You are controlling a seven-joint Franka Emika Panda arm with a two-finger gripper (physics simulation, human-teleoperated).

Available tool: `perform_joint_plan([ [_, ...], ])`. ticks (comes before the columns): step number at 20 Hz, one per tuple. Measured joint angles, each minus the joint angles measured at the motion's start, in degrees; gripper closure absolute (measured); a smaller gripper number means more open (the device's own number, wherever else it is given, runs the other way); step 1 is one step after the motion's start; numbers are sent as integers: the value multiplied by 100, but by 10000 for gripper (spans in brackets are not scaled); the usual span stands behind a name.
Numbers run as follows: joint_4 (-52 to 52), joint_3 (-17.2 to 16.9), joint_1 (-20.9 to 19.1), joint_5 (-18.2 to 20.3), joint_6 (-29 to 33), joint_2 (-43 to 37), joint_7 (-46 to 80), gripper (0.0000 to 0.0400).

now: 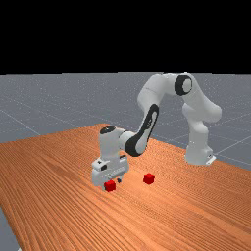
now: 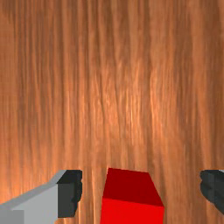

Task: Stack all the cube

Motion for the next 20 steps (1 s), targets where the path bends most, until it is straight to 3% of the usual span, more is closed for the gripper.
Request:
perform_joint_plan([
  [4,228,-2,-23,-7,-75,308,-45,0],
  [5,63,-98,17,-94,212,249,12,0],
  [9,163,-8,-286,-28,155,298,-435,0],
  [15,343,-53,-310,-17,-34,423,-363,0],
  [16,370,-53,-307,-18,-46,453,-361,156],
  [17,382,-54,-308,-18,-28,473,-361,202],
  [20,323,-81,-283,-43,157,454,-326,205],
])
